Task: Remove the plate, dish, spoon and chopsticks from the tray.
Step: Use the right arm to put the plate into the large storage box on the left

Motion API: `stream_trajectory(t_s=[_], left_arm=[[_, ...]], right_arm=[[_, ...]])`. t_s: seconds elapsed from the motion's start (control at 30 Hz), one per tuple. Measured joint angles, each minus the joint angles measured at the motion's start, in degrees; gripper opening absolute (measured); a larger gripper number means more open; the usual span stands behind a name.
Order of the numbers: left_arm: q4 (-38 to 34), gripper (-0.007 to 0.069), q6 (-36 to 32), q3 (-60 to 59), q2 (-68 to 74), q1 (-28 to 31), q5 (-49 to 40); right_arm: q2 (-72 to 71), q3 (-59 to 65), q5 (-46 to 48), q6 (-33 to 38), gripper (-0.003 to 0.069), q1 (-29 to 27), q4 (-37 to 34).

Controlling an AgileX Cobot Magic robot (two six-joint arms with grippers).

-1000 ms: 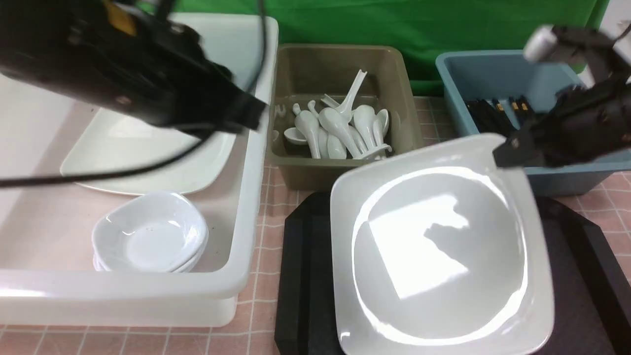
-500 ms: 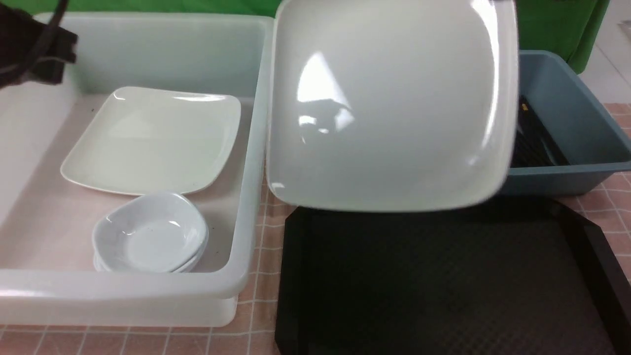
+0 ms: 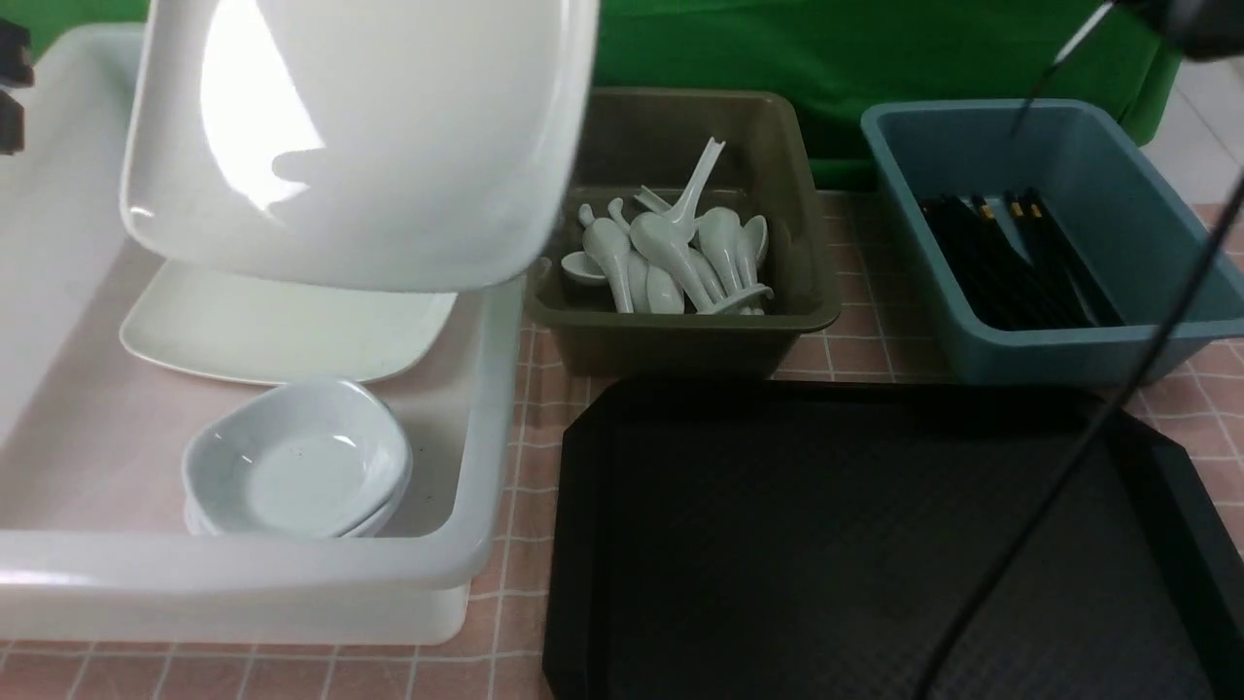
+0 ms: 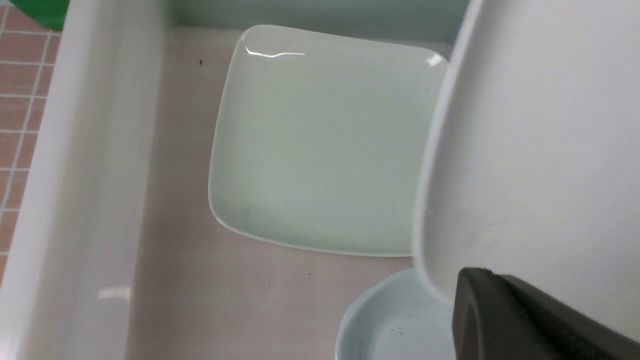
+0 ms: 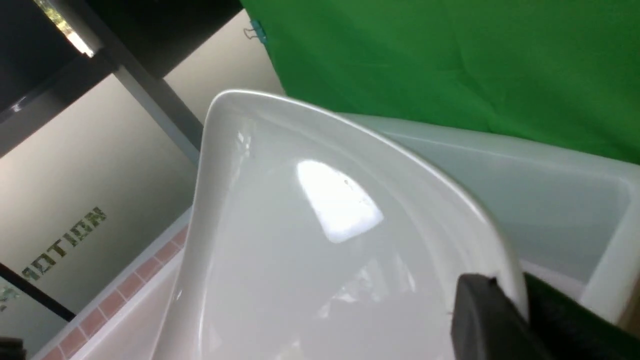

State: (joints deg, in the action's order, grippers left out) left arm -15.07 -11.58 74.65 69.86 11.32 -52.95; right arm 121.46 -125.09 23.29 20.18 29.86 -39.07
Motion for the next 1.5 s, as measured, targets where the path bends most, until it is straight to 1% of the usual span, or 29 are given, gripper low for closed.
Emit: stream_trajectory(t_s=[0.1,0.17,0.23,0.27,0.3,0.33,0.43,0.87,1.03,1.13,1.17,1.23,1.27,1.3,1.33,1.37,1.5], left_arm=[[-0.4,-0.0002,-0.2,0.0,0.0,0.0,-0.1],[-1.3,-0.0002,-0.7,0.0,0.0,0.0,-0.4],[-2.0,-0.0002,-1.4,0.0,0.0,0.0,-0.5],[-2.0,-0.0002,-1.4,0.0,0.0,0.0,-0.5],[-2.3,-0.0002,-1.8,0.0,0.0,0.0,-0.5],[-2.4,-0.0002,-1.8,0.0,0.0,0.0,-0.5],[-2.6,-0.0002,-2.2,0.0,0.0,0.0,-1.2],[-2.7,-0.0002,-3.1,0.0,0.0,0.0,-1.5],[-2.7,-0.0002,-3.2,0.0,0.0,0.0,-1.5],[-2.7,-0.0002,-3.3,0.0,0.0,0.0,-1.3],[-2.7,-0.0002,-3.3,0.0,0.0,0.0,-1.3],[-2.7,-0.0002,-3.3,0.0,0.0,0.0,-1.3],[-2.7,-0.0002,-3.3,0.0,0.0,0.0,-1.3],[-2.7,-0.0002,-3.3,0.0,0.0,0.0,-1.3],[-2.7,-0.0002,-3.3,0.0,0.0,0.0,-1.3],[-2.7,-0.0002,-3.3,0.0,0.0,0.0,-1.3],[-2.7,-0.0002,-3.3,0.0,0.0,0.0,-1.3]], right_arm=[[2.8,-0.7,-3.5,0.0,0.0076,2.2,-0.1],[5.4,-0.8,-9.4,0.0,0.0076,4.7,-0.1],[7.0,-0.8,-13.2,0.2,0.0076,6.0,0.4],[7.1,-0.8,-13.6,0.2,0.0076,6.1,0.4],[8.4,-0.8,-16.9,1.1,0.0076,7.0,0.6],[8.5,-0.8,-16.9,1.1,0.0076,7.1,0.6],[11.1,-0.8,-21.1,5.5,0.0076,8.3,0.7],[16.4,-0.9,-25.2,11.8,0.0076,8.8,0.7],[17.5,-0.9,-26.2,12.1,0.0079,8.8,0.3],[17.5,-0.9,-26.9,12.0,0.0097,8.8,0.2],[17.5,-0.9,-27.9,12.0,0.0129,8.8,0.0],[17.5,-1.3,-29.6,12.0,0.0226,8.7,-0.1],[17.5,-1.3,-29.6,12.0,0.0226,8.7,-0.1],[17.5,-1.4,-30.1,12.0,0.0307,8.7,-0.3],[17.5,-1.4,-30.1,12.0,0.0315,8.7,-0.3],[17.5,-1.4,-30.1,12.0,0.0374,8.7,-0.3],[17.5,-1.4,-29.1,12.0,0.0401,8.7,-0.3]])
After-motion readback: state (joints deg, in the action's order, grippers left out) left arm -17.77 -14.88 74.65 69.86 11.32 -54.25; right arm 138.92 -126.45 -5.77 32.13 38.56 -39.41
